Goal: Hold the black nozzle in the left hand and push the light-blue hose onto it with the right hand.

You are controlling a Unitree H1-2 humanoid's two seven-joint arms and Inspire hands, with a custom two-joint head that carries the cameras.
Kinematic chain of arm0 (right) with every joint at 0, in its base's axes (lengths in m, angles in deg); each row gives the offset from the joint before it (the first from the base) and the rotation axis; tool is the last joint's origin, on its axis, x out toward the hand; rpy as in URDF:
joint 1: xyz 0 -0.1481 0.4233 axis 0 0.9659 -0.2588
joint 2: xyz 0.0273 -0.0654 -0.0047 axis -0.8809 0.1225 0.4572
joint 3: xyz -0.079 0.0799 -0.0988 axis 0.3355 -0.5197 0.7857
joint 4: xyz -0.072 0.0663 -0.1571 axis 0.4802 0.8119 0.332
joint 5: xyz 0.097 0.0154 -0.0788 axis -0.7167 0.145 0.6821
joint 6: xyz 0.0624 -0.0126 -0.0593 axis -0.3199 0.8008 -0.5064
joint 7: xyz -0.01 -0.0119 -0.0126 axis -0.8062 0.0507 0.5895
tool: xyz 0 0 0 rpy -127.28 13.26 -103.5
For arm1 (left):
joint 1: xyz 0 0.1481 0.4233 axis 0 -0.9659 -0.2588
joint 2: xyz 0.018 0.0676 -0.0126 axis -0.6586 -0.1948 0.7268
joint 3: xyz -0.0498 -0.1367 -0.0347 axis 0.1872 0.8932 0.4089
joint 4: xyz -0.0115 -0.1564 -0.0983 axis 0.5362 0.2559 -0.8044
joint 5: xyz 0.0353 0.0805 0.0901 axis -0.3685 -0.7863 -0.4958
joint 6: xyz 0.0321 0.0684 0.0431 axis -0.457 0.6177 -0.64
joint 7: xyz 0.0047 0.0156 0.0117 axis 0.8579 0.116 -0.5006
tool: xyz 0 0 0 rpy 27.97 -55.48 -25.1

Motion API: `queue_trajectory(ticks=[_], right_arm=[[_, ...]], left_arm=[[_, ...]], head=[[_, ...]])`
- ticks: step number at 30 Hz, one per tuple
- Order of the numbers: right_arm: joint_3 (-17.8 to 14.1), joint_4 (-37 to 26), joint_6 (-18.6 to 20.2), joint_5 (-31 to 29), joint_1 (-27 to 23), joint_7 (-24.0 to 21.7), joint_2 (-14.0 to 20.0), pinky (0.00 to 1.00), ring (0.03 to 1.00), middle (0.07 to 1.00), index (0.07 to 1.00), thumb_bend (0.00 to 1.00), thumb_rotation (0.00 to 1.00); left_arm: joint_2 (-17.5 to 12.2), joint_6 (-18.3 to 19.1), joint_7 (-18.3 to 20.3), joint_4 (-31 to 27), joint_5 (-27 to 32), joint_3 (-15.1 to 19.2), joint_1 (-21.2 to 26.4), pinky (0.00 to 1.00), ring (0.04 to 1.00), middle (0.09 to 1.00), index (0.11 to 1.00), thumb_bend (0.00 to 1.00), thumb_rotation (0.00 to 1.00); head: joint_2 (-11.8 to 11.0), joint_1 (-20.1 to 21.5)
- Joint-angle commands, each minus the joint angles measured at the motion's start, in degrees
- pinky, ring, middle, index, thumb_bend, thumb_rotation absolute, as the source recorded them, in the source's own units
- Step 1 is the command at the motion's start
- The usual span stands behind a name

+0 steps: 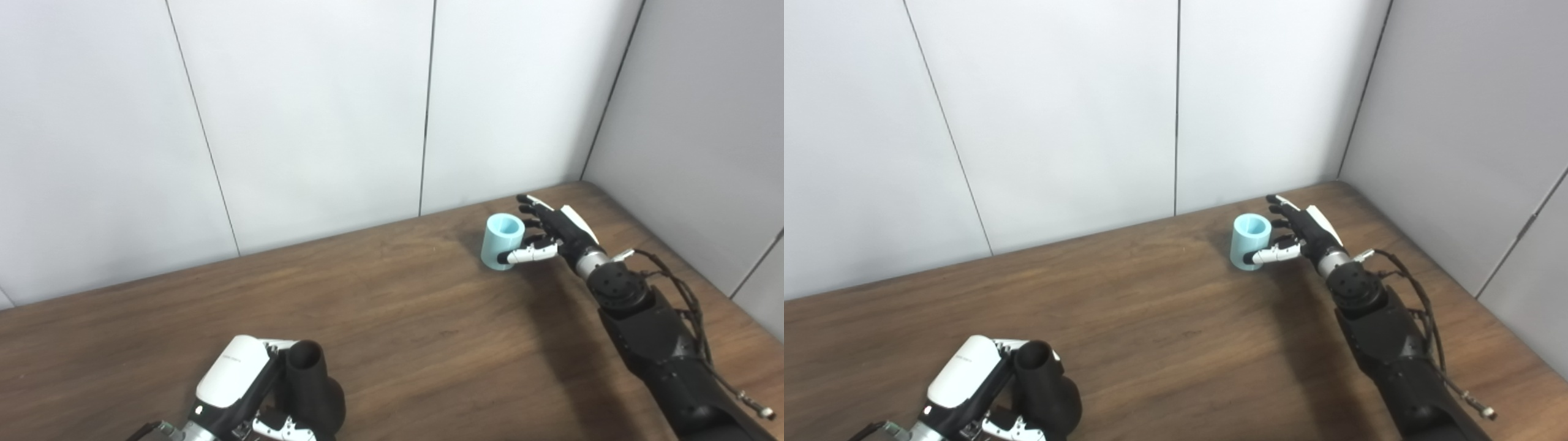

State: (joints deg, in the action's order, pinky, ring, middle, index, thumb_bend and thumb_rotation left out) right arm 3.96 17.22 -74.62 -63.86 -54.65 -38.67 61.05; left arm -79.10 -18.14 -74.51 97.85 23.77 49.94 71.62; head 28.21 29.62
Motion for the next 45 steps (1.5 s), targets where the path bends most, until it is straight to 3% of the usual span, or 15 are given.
queue_trajectory(ticks=[1, 13, 20, 23, 24, 26, 27, 29, 31, 38, 45], right_arm=[[1.23, 1.27, -0.88, -0.27, -1.35, -1.26, -0.4, 0.76, 0.793, 0.837, 0.845, 0.81, 0.04], [8.68, -1.86, 0.4, 2.65, -1.54, -6.99, 2.12, 0.74, 0.769, 0.799, 0.743, 0.79, 0.08], [10.02, -4.84, 4.1, 2.88, -0.99, -8.59, 2.93, 0.75, 0.781, 0.791, 0.732, 0.77, 0.0], [9.82, -3.76, 2.18, 2.39, -1.06, -8.59, 3.03, 0.65, 0.71, 0.742, 0.717, 0.74, 0.0], [9.73, -3.51, 1.47, 2.32, -1.06, -8.44, 2.98, 0.58, 0.643, 0.705, 0.707, 0.72, 0.0], [9.61, -3.07, -0.2, 2.92, -1.01, -7.15, 2.79, 0.52, 0.58, 0.655, 0.684, 0.69, 0.0], [9.57, -1.99, -2.09, 3.49, -1.15, -5.9, 2.66, 0.48, 0.531, 0.539, 0.596, 0.59, 0.0], [9.4, 0.18, -5.78, 5.15, -1.46, -2.32, 2.19, 0.41, 0.433, 0.49, 0.549, 0.53, 0.0], [8.59, 1.38, -7.78, 5.69, -1.64, 0.55, 1.37, 0.39, 0.417, 0.481, 0.517, 0.52, 0.0], [6.27, -3.78, -5.81, 6.59, -0.83, 5.23, -1.19, 0.35, 0.396, 0.461, 0.539, 0.51, 0.0], [5.83, -12.49, -2.11, 7.41, -0.3, 4.32, -2.64, 0.37, 0.401, 0.478, 0.54, 0.51, 0.0]], left_arm=[[-2.29, 0.73, 3.65, 2.86, -1.55, -1.7, -6.1, 0.34, 0.409, 0.418, 0.504, 0.52, 0.0], [-1.51, 0.91, 3.33, 3.24, -1.5, -1.55, -5.93, 0.34, 0.406, 0.419, 0.505, 0.52, 0.0], [-1.5, 1.01, 3.26, 3.67, -1.72, -1.5, -5.72, 0.33, 0.402, 0.418, 0.505, 0.52, 0.0], [-1.37, 1.09, 2.94, 3.89, -1.62, -1.17, -5.52, 0.33, 0.401, 0.418, 0.505, 0.52, 0.0], [-1.35, 1.0, 2.72, 4.01, -1.61, -1.12, -5.44, 0.33, 0.402, 0.419, 0.506, 0.52, 0.0], [-1.41, 1.66, 3.33, 3.58, -1.84, -1.04, -5.38, 0.34, 0.404, 0.419, 0.507, 0.52, 0.0], [-1.44, 1.97, 3.62, 3.41, -2.0, -1.06, -5.35, 0.35, 0.411, 0.42, 0.508, 0.52, 0.0], [-1.33, 1.89, 3.46, 3.61, -2.08, -0.98, -5.33, 0.35, 0.414, 0.421, 0.507, 0.52, 0.0], [-1.22, 1.59, 3.0, 3.9, -2.22, -0.91, -5.33, 0.34, 0.411, 0.422, 0.506, 0.52, 0.0], [-1.21, 1.9, 3.22, 3.76, -2.74, -0.93, -5.44, 0.34, 0.41, 0.425, 0.505, 0.52, 0.0], [-0.91, 2.14, 3.41, 3.57, -2.68, -0.93, -5.66, 0.35, 0.415, 0.429, 0.505, 0.52, 0.0]], head=[[0.2, -0.03], [0.98, -0.92], [1.4, -1.24], [1.51, -1.5], [1.51, -1.5], [1.51, -1.5], [1.6, -1.81], [1.6, -1.81], [1.6, -1.81], [2.02, -2.49], [2.62, -4.1]])
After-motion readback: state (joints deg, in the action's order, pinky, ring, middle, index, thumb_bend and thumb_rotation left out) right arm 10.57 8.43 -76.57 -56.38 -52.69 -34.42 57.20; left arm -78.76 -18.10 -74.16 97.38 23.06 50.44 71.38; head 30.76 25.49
